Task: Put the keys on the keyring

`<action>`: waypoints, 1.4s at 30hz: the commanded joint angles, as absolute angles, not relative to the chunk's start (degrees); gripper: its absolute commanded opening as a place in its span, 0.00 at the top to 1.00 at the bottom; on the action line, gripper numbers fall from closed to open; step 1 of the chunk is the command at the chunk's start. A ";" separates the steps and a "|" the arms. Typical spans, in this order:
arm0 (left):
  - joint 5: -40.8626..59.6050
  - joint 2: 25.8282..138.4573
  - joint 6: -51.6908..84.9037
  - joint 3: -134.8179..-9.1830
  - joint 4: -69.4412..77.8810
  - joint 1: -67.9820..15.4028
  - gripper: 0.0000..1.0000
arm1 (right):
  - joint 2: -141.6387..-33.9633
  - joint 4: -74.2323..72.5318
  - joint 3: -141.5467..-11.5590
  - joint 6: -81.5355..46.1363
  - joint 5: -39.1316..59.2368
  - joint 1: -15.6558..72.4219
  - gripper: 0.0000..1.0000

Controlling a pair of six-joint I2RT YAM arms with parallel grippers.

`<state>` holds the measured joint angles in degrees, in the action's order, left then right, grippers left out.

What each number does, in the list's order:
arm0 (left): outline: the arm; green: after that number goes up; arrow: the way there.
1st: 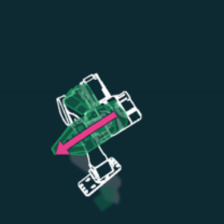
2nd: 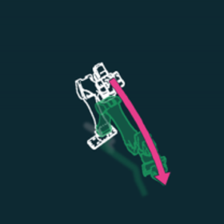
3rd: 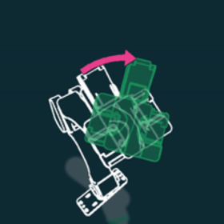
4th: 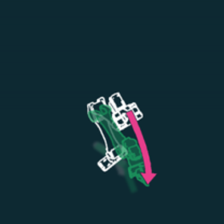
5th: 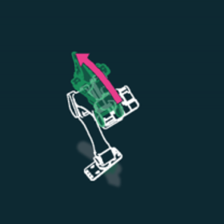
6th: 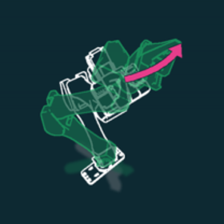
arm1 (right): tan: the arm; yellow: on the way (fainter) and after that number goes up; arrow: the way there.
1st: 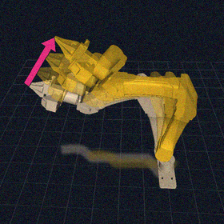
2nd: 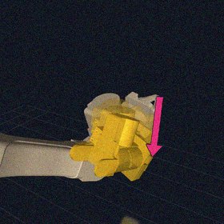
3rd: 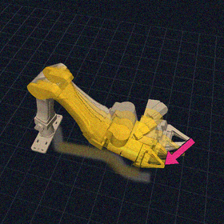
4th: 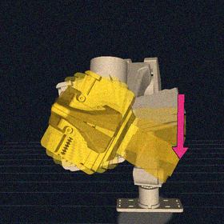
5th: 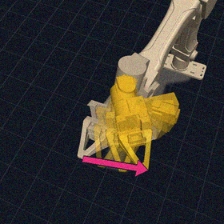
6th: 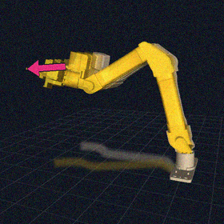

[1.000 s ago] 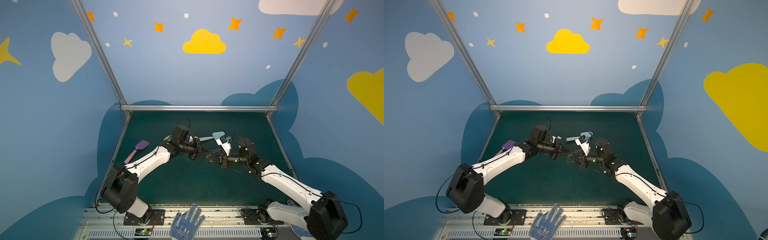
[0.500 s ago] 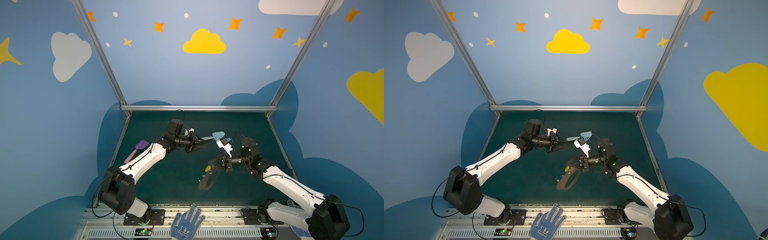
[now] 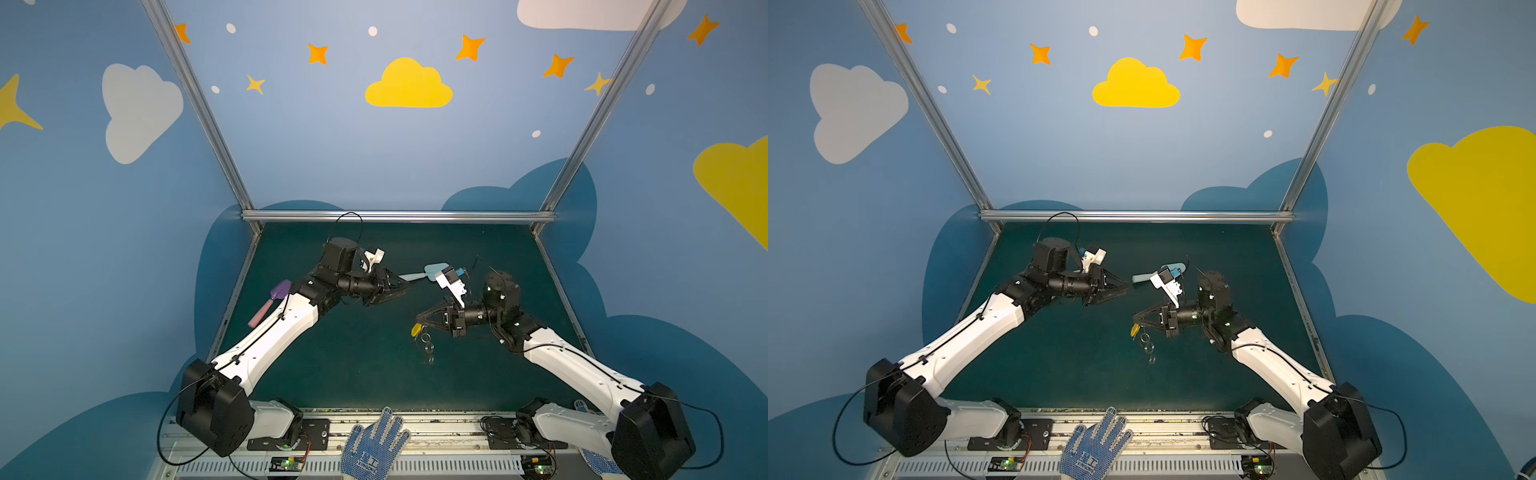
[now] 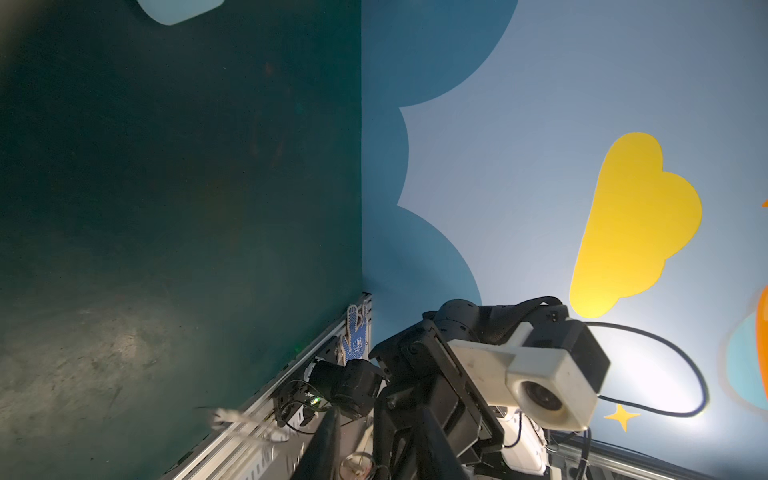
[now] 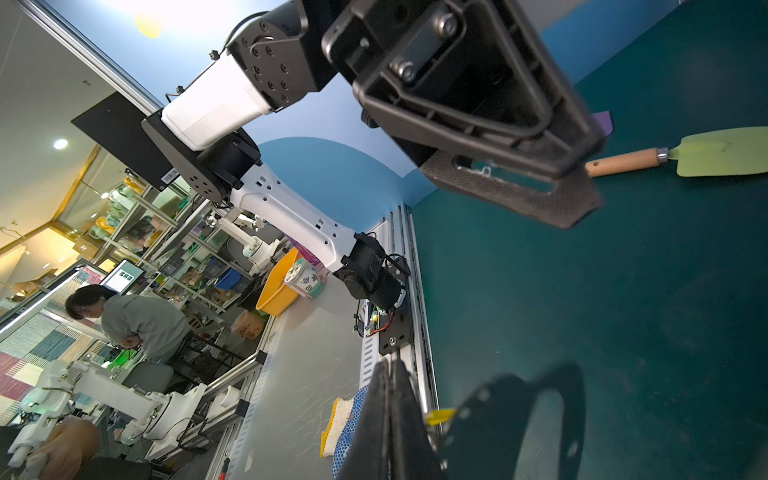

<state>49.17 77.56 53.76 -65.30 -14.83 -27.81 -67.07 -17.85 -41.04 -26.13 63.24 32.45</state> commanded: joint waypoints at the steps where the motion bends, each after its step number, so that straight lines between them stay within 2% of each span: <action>1: 46.23 77.40 46.80 -67.12 -20.98 -28.98 0.66 | -68.33 -20.53 -43.39 -26.33 65.25 32.29 1.00; 6: 45.41 76.81 41.05 -65.66 -20.81 -29.88 0.62 | -69.94 -23.99 -43.42 -28.72 69.17 32.34 1.00; 9: 43.71 74.74 38.41 -63.61 -19.36 -29.88 0.55 | -69.87 -21.93 -44.03 -27.40 70.36 32.34 1.00; 14: 39.84 71.76 31.73 -62.73 -20.62 -29.66 0.52 | -70.13 -20.10 -45.14 -26.10 72.70 32.23 1.00; 20: 34.71 63.83 17.14 -56.84 -15.93 -30.25 0.50 | -70.92 -17.72 -46.53 -24.55 74.66 32.26 1.00; 22: 37.37 59.97 10.44 -52.22 -10.79 -30.32 0.46 | -71.10 -17.70 -46.60 -24.55 75.20 32.26 1.00; 26: 37.89 54.73 -0.02 -45.89 -4.57 -31.04 0.46 | -71.28 -17.72 -46.76 -24.81 75.87 32.26 1.00; 33: 34.26 59.72 -4.36 -49.70 -8.13 -31.20 0.40 | -72.12 -18.48 -46.83 -24.99 76.61 32.34 1.00; 42: 33.44 66.74 -11.16 -51.59 -9.25 -31.94 0.39 | -74.95 -18.55 -47.73 -24.84 78.04 32.42 1.00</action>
